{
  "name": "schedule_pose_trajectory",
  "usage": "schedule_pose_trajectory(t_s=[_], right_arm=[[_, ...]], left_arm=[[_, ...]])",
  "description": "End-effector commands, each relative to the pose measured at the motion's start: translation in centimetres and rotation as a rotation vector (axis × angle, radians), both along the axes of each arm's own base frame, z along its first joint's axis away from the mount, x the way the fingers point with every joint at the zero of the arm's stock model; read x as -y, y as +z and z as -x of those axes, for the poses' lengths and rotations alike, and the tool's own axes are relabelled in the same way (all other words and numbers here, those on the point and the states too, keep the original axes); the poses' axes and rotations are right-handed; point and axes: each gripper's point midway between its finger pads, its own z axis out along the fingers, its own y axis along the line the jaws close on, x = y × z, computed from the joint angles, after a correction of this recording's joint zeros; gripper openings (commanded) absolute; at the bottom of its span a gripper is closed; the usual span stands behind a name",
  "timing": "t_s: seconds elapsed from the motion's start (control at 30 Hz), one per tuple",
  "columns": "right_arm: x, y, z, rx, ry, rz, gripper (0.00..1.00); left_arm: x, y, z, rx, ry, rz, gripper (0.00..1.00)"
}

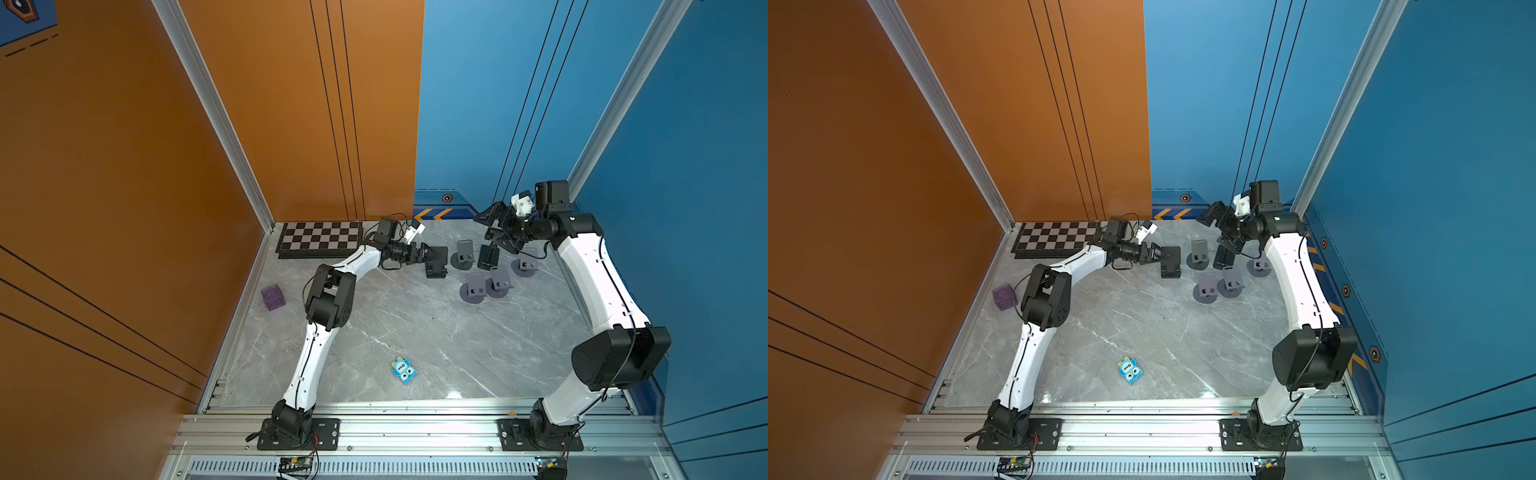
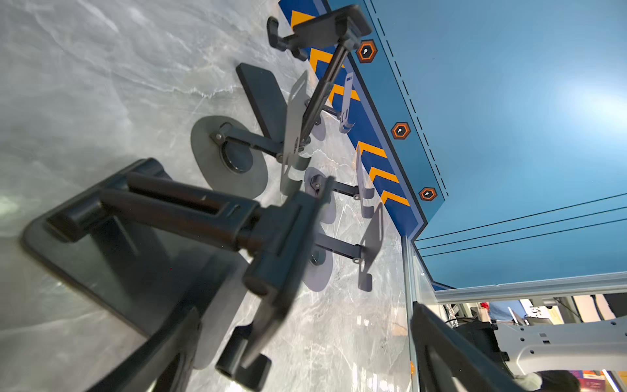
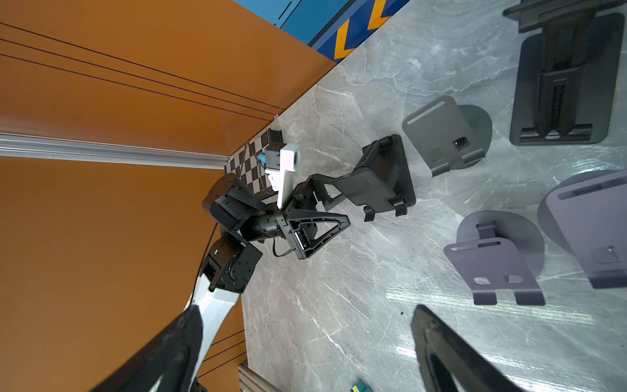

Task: Open the phone stand
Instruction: Reset both arms

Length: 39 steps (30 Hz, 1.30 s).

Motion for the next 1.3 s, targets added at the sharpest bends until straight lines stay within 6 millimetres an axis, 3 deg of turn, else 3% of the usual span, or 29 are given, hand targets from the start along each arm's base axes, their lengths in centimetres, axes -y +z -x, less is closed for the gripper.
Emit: schedule_pose_trajectory(t_s=[0.0,0.13,0.27,0.37,0.43,0.57,0.67,0.87,0.97,1.07,1.27], right_arm=[[-0.3,-0.1,-0.7,0.021,0.011,0.053,0.97],[-0.4,-1.3,-1.3,0.018,0.020,0.099,0.99],[-0.1,-3.4,-1.8,0.042,0.062,0.221,1.00],[1.3,-5.5,-2.2,0.056,0.061,0.365,1.00],[2.3,-8.1,-2.0,0.039,0.062,0.454,1.00],[7.0,-13.8,-1.3,-0.030,-0.058,0.636,1.00],[10.0,-17.9,0.2,-0.063,-0.121,0.705,1.00],[13.0,-19.7,2.5,0.027,-0.162,0.890,1.00],[13.7,-20.4,3.4,0.060,-0.170,0.937,1.00],[14.2,-21.0,4.1,0.103,-0.183,0.985,1.00],[15.3,-20.7,4.3,0.280,-0.284,1.030,1.00]], left_arm=[[-1.3,3.4,0.4,0.112,0.036,-0.034,0.98],[-3.8,6.2,1.7,0.180,0.110,-0.085,0.98],[-8.7,7.2,3.3,0.238,0.282,-0.206,0.98],[-13.5,6.3,5.0,0.252,0.428,-0.310,0.98],[-17.3,5.5,6.0,0.262,0.549,-0.387,0.98],[-25.8,3.5,8.5,0.292,0.840,-0.583,0.98],[-30.6,2.8,10.2,0.323,1.004,-0.717,0.98],[-38.0,0.6,13.9,0.297,1.240,-0.887,0.98],[-40.3,-0.6,15.5,0.275,1.320,-0.917,0.98],[-41.5,-1.6,16.3,0.283,1.361,-0.921,0.98],[-41.3,-2.9,16.5,0.349,1.335,-0.931,0.98]])
